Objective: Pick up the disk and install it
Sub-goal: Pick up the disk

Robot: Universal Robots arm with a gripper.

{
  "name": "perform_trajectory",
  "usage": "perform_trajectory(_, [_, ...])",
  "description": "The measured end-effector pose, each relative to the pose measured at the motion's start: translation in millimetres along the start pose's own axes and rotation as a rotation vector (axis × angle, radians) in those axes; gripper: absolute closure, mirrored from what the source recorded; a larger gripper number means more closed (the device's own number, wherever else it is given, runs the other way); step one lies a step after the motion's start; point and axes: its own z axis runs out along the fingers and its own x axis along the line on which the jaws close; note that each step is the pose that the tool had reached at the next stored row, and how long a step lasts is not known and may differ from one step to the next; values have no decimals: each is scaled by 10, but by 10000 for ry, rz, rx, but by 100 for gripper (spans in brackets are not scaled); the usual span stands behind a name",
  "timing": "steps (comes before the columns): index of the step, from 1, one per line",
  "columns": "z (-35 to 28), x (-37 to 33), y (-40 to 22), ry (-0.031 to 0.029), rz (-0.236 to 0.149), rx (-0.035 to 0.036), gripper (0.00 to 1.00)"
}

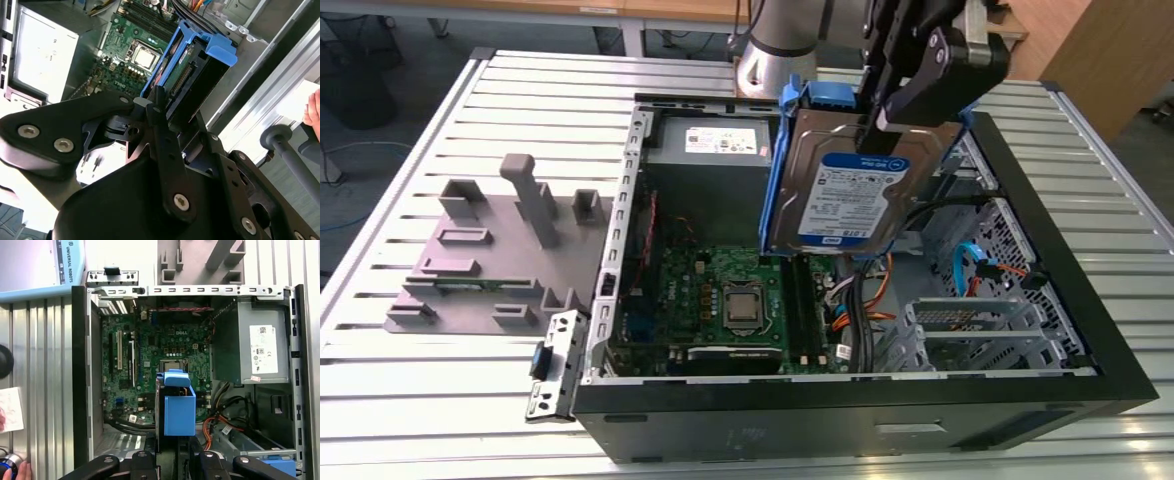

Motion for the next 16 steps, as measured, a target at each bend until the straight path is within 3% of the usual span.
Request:
perform_trajectory(9, [3,152,-11,5,0,1,65])
perform_trajectory(16, [3,165,-13,6,0,1,65])
